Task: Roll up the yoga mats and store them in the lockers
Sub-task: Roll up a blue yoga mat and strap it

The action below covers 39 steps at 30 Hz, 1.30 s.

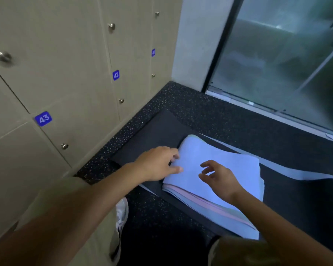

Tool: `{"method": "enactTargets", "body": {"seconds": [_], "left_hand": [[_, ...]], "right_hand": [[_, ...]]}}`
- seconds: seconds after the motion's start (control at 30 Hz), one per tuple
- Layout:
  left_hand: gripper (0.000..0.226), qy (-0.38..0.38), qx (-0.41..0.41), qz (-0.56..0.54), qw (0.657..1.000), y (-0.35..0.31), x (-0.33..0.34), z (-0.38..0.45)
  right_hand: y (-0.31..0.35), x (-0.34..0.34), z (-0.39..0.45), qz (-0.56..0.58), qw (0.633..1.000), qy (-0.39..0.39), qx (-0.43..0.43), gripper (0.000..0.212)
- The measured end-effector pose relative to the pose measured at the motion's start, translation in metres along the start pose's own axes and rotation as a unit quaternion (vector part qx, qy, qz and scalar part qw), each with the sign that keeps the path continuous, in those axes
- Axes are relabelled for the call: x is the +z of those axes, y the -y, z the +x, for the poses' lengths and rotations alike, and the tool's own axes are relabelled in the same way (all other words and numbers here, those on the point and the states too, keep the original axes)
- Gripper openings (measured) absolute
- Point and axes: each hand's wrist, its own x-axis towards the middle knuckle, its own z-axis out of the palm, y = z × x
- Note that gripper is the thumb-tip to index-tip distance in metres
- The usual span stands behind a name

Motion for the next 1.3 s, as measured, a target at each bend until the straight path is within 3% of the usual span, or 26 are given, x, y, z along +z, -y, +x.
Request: {"method": "enactTargets", "body": {"seconds": [0.23, 0.37, 0.57, 0.73, 0.9, 1.07, 1.3], "left_hand": [[0.051, 0.082, -0.062, 0.073, 0.992, 0.014, 0.032, 0.027], [0.051, 0.069, -0.084, 0.041, 0.993, 0.014, 0.029, 0.045], [0.053, 0.106, -0.129, 0.082, 0.983, 0.026, 0.035, 0.065], [0.051, 0.096, -0.147, 0.068, 0.982, 0.022, 0.042, 0.081], [0.050, 0.096, -0.162, 0.078, 0.979, 0.023, 0.052, 0.089], [0.052, 0.117, -0.175, 0.095, 0.973, 0.034, 0.064, 0.088], [0.054, 0.118, -0.173, 0.094, 0.973, 0.034, 0.075, 0.095]], "right_hand": [[-0.074, 0.066, 0.060, -0.053, 0.996, 0.059, 0.049, 0.050], [-0.103, 0.108, 0.097, -0.082, 0.991, 0.087, 0.060, 0.060], [-0.130, 0.164, 0.155, -0.117, 0.984, 0.129, 0.046, 0.068], [-0.151, 0.207, 0.199, -0.184, 0.967, 0.174, 0.030, 0.088], [-0.169, 0.232, 0.226, -0.262, 0.952, 0.160, -0.013, 0.105], [-0.189, 0.239, 0.246, -0.291, 0.942, 0.168, -0.002, 0.123], [-0.200, 0.238, 0.253, -0.280, 0.943, 0.178, -0.015, 0.108]]}}
